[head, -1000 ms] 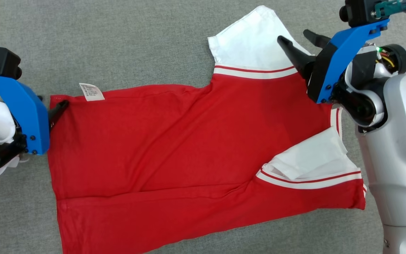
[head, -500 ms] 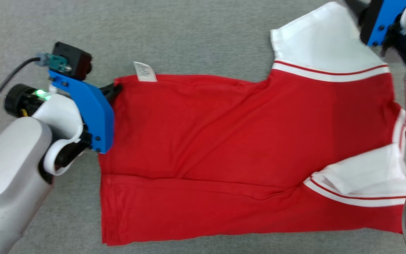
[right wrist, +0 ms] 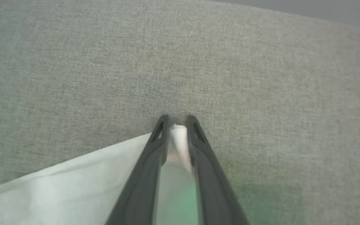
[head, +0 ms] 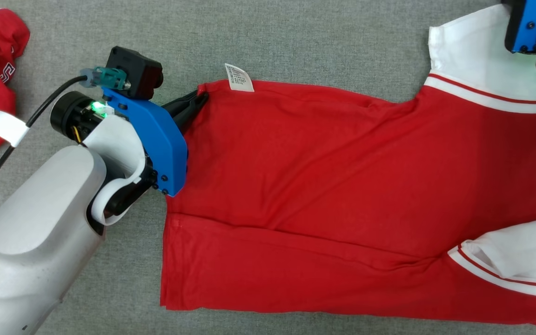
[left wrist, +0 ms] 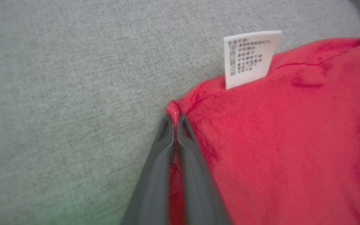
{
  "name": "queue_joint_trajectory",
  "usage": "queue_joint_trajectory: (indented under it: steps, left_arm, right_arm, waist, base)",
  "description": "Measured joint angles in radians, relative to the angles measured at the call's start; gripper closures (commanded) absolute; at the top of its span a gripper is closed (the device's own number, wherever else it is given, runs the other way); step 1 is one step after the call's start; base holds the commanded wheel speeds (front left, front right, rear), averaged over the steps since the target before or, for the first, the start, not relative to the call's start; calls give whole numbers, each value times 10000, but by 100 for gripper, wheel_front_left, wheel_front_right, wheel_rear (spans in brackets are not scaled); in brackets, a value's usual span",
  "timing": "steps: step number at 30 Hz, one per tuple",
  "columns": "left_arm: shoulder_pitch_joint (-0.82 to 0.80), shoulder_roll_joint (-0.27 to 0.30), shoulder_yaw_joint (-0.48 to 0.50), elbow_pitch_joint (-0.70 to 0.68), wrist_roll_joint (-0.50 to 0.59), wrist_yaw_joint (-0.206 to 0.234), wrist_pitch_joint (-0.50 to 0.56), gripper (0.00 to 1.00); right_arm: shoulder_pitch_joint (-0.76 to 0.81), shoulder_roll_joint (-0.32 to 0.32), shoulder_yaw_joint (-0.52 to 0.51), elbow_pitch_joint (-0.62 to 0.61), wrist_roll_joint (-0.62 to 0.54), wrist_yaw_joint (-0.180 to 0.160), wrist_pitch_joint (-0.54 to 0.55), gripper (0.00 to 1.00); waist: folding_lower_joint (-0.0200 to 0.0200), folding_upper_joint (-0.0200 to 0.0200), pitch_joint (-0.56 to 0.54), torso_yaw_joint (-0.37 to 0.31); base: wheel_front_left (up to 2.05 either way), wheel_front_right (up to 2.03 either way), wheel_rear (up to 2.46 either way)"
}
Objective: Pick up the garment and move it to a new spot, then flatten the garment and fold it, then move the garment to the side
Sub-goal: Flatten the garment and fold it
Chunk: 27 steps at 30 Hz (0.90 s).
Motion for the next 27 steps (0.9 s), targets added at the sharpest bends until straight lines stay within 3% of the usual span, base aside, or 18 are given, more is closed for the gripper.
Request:
queue_joint_trajectory:
  steps: [13,27]
  left_arm:
    - [398,-98,370,796,307,372,-1839,100]
    - [2064,263,418,560,144,198,-3392,100]
  right_arm:
    - [860,-265,769,-1112,2115,0,-1868,100]
    - [4071,-1129,1634,-3216,4583,0,-1776,100]
  waist:
    - [4,0,-572,-500]
    - [4,0,-1986,-1033]
  base:
    - [0,0,0]
    - [0,0,0]
